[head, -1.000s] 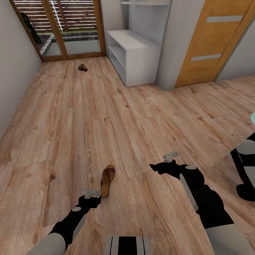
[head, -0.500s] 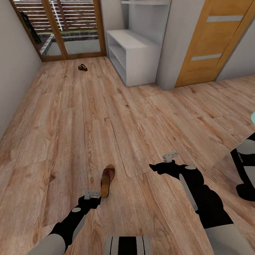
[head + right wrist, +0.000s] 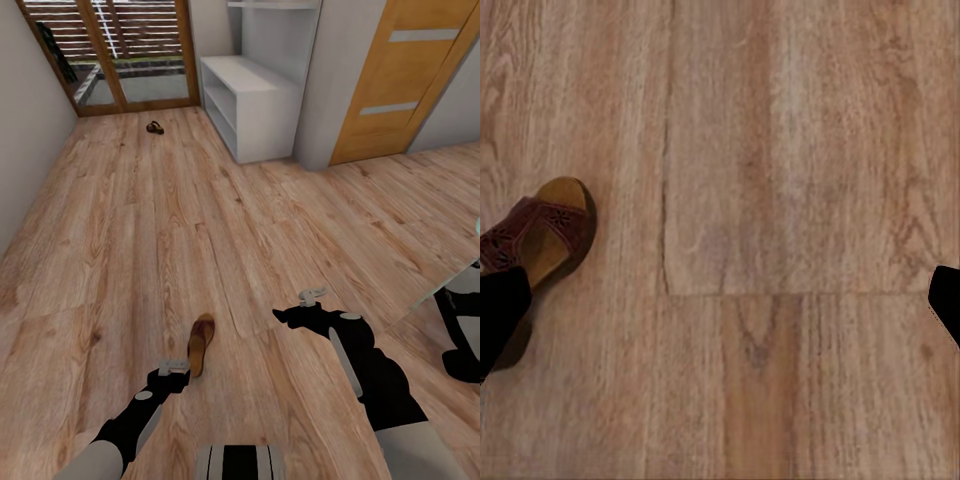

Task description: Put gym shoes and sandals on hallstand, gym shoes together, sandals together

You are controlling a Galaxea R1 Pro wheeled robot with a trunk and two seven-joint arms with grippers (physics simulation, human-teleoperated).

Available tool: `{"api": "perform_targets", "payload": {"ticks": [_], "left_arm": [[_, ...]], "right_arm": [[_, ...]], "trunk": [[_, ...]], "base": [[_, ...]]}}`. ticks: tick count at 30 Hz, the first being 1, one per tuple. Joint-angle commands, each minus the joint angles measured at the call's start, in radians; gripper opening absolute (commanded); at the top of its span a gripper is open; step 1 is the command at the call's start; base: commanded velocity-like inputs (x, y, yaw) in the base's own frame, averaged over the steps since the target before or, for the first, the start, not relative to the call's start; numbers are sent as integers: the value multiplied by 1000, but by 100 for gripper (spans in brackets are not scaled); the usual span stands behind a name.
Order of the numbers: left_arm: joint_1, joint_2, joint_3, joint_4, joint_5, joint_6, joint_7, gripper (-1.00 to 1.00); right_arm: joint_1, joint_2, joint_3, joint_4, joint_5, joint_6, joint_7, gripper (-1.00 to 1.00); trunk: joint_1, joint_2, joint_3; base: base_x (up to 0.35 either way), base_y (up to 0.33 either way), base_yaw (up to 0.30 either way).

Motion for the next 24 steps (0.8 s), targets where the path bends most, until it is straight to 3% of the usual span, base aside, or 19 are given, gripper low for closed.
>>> {"api": "perform_targets", "payload": {"ticks": [1,24], "left_arm": [[0,0,-1,0,-5,-1,0,100],[1,-1,0,-2,-5,-4,2,100]], "right_arm": [[0,0,1,-1,-4,5,-1,100],[0,2,0,-1,-4,5,-1,100]], "trunk": [[0,0,-1],[0,0,-1]], "base": [[177,-114,0],[100,-66,0]]}}
